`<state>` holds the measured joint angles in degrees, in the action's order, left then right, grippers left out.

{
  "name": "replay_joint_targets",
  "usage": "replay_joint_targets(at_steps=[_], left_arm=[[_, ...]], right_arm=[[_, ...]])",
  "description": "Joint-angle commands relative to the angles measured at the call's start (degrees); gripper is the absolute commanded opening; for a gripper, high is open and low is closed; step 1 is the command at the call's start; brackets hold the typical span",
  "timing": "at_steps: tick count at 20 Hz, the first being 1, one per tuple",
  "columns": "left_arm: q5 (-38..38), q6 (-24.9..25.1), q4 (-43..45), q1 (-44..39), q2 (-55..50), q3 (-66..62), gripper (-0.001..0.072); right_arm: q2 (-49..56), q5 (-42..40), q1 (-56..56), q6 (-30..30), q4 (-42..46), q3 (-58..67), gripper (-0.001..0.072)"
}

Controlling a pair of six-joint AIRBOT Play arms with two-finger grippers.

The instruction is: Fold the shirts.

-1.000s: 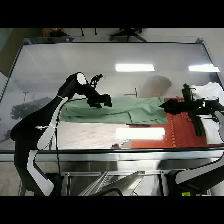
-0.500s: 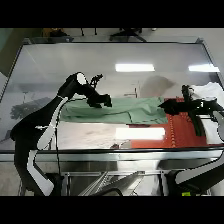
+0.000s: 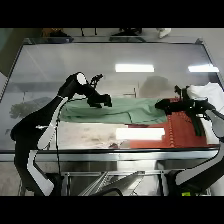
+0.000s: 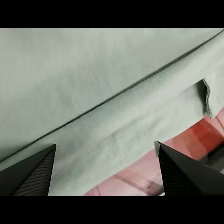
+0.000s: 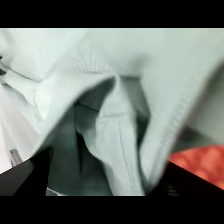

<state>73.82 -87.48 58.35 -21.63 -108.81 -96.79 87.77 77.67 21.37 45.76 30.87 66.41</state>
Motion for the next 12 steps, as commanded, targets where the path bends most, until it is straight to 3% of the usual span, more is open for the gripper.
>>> replay_joint_targets(at_steps=[1, 3, 4, 5, 7, 8, 12], left_arm=[[-0.5, 0.0, 0.0, 0.0, 0.0, 0.0, 0.0694], [-0.7, 0.0, 0.0, 0.0, 0.0, 0.0, 0.0694], [-1.0, 0.0, -0.1, -0.1, 0.0, 0.0, 0.0693], [-1.5, -0.1, -0.1, -0.4, 0.0, 0.0, 0.0641], [-3.4, -0.1, -0.1, -1.6, 0.0, 0.0, 0.0239], [-4.6, -0.1, -0.1, -2.5, 0.0, 0.0, 0.0088], [-12.3, 0.0, -0.4, -8.1, -0.2, 0.0, 0.0017]], right_arm=[[1.2, -2.4, -2.9, -0.5, 2.2, 0.0, 0.0697], [1.0, -2.1, -2.9, -0.4, 1.8, 0.0, 0.0669], [1.0, -0.6, -2.8, -0.3, 0.3, 0.0, 0.0364], [0.7, 0.9, -2.6, -0.3, -1.0, 0.1, 0.0155], [-0.9, 3.0, -2.7, -0.3, -3.8, 0.6, 0.0131], [-2.1, 4.4, -2.8, -0.3, -4.2, 1.6, 0.0068], [-11.8, 5.7, -3.0, 3.9, -3.8, 6.7, 0.0026]])
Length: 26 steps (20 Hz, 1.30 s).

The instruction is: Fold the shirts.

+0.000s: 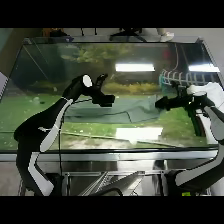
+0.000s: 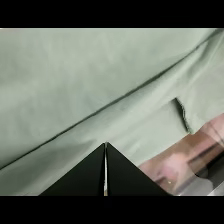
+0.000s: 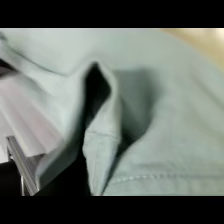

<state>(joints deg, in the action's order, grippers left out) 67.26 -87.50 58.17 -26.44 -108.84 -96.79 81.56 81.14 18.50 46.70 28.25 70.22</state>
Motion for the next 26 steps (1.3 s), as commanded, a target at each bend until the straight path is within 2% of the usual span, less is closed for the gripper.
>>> replay_joint_targets(at_steps=[1, 6, 10, 13, 15, 19, 23, 26], left_arm=[[-8.5, 0.0, -2.3, -4.9, -0.9, 0.0, 0.0017], [-19.9, 0.7, -15.9, -10.1, -8.7, -0.4, 0.0017], [-19.5, 0.7, -24.2, -13.4, -17.4, -9.8, 0.0017], [-14.3, 2.4, -26.8, -13.8, -18.8, -17.0, 0.0017], [-6.7, 4.7, -26.8, -11.8, -16.7, -21.5, 0.0016], [7.4, 6.5, -26.8, -1.6, -3.7, -20.0, 0.0016], [14.7, 6.4, -26.7, 12.1, 10.1, -15.8, 0.0016], [16.2, 6.6, -26.6, 19.5, 17.1, -12.7, 0.0016]], right_arm=[[-7.9, 2.3, -0.2, 4.8, -0.5, 3.7, 0.0026], [-17.2, 2.8, -4.7, 14.3, 12.8, 4.7, 0.0025], [-21.1, 4.0, -6.8, 16.4, 14.7, 4.7, 0.0025], [-21.3, 4.0, -6.8, 16.4, 14.9, 4.7, 0.0026], [-21.3, 3.7, -6.6, 16.4, 14.8, 4.8, 0.0026], [-21.3, 0.7, -8.0, 16.8, 13.0, 5.0, 0.0025], [-18.6, -11.1, -19.3, 19.2, 10.2, 5.0, 0.0025], [-11.5, -27.0, -35.0, 19.3, 3.0, 5.0, 0.0025]])
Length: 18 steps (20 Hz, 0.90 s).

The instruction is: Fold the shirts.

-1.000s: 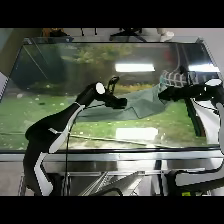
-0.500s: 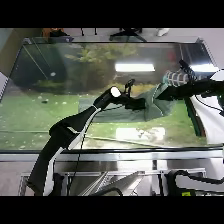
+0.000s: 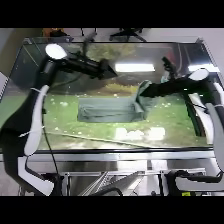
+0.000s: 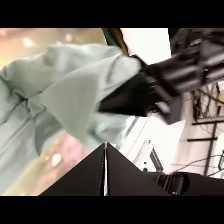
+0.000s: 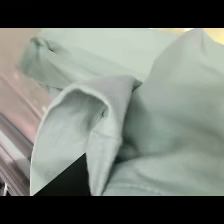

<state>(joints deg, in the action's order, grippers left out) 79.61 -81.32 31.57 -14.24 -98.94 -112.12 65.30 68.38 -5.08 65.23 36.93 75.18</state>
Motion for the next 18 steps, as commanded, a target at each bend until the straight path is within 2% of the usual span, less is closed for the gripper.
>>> replay_joint_targets(at_steps=[1, 3, 4, 5, 6, 7, 10, 12, 13, 15, 17, 18], left_arm=[[3.3, 1.6, 0.0, 8.8, 9.5, 4.9, 0.0016], [1.4, 4.7, 0.1, 10.9, 13.7, 10.5, 0.0016], [0.6, 5.8, 0.3, 11.5, 15.4, 13.6, 0.0016], [0.1, 6.7, 0.3, 11.8, 16.6, 16.2, 0.0016], [-0.3, 7.4, 0.3, 11.8, 17.6, 18.8, 0.0016], [-0.3, 8.3, 0.2, 11.8, 18.3, 20.9, 0.0016], [-0.1, 10.2, 0.2, 11.8, 19.1, 26.1, 0.0016], [-0.1, 10.4, -0.4, 12.4, 19.1, 27.8, 0.0016], [-0.1, 10.4, -0.3, 12.5, 19.1, 27.8, 0.0016], [-0.1, 10.4, -0.3, 13.6, 19.7, 27.8, 0.0016], [0.0, 10.4, -0.3, 14.8, 20.6, 27.8, 0.0017], [0.1, 10.4, -0.2, 15.6, 21.2, 27.8, 0.0016]], right_arm=[[7.6, -21.7, -17.0, 0.7, -7.5, 0.2, 0.0025], [14.7, -37.4, -28.2, -3.7, -13.2, 1.9, 0.0026], [18.7, -43.8, -33.1, -9.2, -16.0, 3.8, 0.0035], [22.2, -47.9, -36.5, -13.5, -18.0, 6.0, 0.0205], [24.7, -50.1, -38.8, -16.1, -19.6, 8.3, 0.0541], [25.6, -50.0, -39.6, -16.2, -20.3, 10.3, 0.0645], [22.6, -45.7, -38.7, -19.4, -20.0, 13.5, 0.0624], [19.2, -37.8, -36.0, -21.3, -14.8, 13.5, 0.0374], [17.8, -32.7, -33.8, -19.4, -10.5, 13.5, 0.0362], [15.4, -25.0, -28.8, -11.1, -3.7, 13.5, 0.0362], [12.8, -18.3, -21.9, -5.7, 1.9, 13.5, 0.0366], [11.9, -16.0, -18.6, -3.2, 4.6, 13.5, 0.0407]])
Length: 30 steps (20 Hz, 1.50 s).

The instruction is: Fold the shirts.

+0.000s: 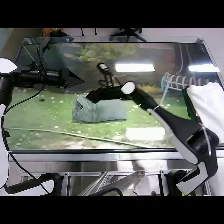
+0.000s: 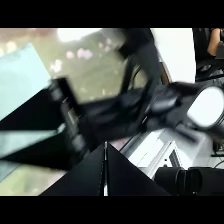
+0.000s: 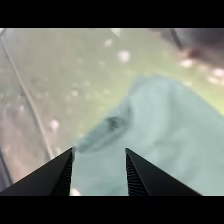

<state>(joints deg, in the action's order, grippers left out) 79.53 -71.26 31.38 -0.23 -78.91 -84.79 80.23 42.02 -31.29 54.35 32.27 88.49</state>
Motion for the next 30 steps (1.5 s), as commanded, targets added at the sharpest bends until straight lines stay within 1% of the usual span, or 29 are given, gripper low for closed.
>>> replay_joint_targets(at_steps=[1, 2, 3, 4, 6, 9, 10, 13, 15, 17, 18, 19, 20, 22, 23, 24, 27, 30], left_arm=[[0.7, 0.3, 0.0, 2.4, 1.7, 0.5, 0.0016], [1.6, 0.3, 0.0, 3.2, 2.3, 0.5, 0.0016], [2.4, 0.3, 0.1, 4.0, 2.7, 0.5, 0.0016], [3.1, 0.3, 0.0, 4.6, 3.1, 0.5, 0.0016], [4.0, 0.3, 0.0, 5.9, 3.8, 0.5, 0.0016], [4.5, 0.3, 0.1, 7.6, 4.0, 0.5, 0.0016], [4.5, 0.3, 0.1, 7.9, 4.0, 0.5, 0.0016], [4.5, 0.3, 0.1, 8.4, 4.0, 0.5, 0.0017], [4.5, 0.3, 0.1, 8.4, 4.0, 0.5, 0.0016], [4.5, 0.3, 0.1, 8.4, 4.0, 0.5, 0.0016], [4.5, 0.3, 0.1, 8.4, 4.0, 0.5, 0.0016], [4.5, 0.3, 0.1, 8.4, 4.0, 0.5, 0.0016], [4.5, 0.3, 0.1, 8.4, 4.0, 0.5, 0.0016], [4.5, 0.3, 0.1, 8.4, 4.0, 0.5, 0.0016], [4.5, 0.3, 0.1, 8.4, 4.0, 0.5, 0.0016], [4.5, 0.3, 0.1, 8.4, 4.0, 0.5, 0.0016], [4.5, 0.3, 0.1, 8.4, 4.0, 0.5, 0.0016], [4.6, 0.3, 0.1, 8.4, 4.0, 0.5, 0.0016]], right_arm=[[-3.7, 12.6, 11.4, 11.0, 12.5, 0.2, 0.0543], [-3.9, 14.6, 14.7, 14.4, 15.0, 0.2, 0.0619], [-3.6, 16.8, 18.0, 17.2, 16.8, 0.1, 0.062], [-3.1, 18.6, 20.8, 18.6, 17.5, -0.4, 0.062], [-1.0, 21.4, 24.2, 18.8, 17.4, -2.1, 0.062], [4.2, 22.4, 24.7, 18.8, 16.4, -3.8, 0.062], [6.0, 22.9, 24.7, 18.0, 13.8, -3.8, 0.062], [10.8, 22.9, 23.8, 13.3, 4.2, -3.8, 0.062], [13.1, 22.9, 22.4, 12.9, 2.1, -3.8, 0.0619], [14.4, 22.9, 20.9, 12.8, 2.0, -3.8, 0.0618], [14.5, 22.9, 20.2, 11.8, 1.9, -3.8, 0.0584], [14.4, 22.9, 19.3, 11.5, 1.8, -3.7, 0.0532], [14.3, 23.3, 18.4, 10.6, 0.4, -3.7, 0.042], [13.5, 26.2, 17.6, 6.8, -5.7, -3.4, 0.0167], [12.4, 27.5, 17.5, 6.2, -7.7, -2.8, 0.0071], [10.4, 27.9, 17.6, 6.2, -7.8, -1.8, 0.0026], [2.3, 27.9, 20.7, 7.3, -5.7, 2.6, 0.0024], [-5.8, 27.9, 28.5, 12.5, -1.6, 7.9, 0.0024]])
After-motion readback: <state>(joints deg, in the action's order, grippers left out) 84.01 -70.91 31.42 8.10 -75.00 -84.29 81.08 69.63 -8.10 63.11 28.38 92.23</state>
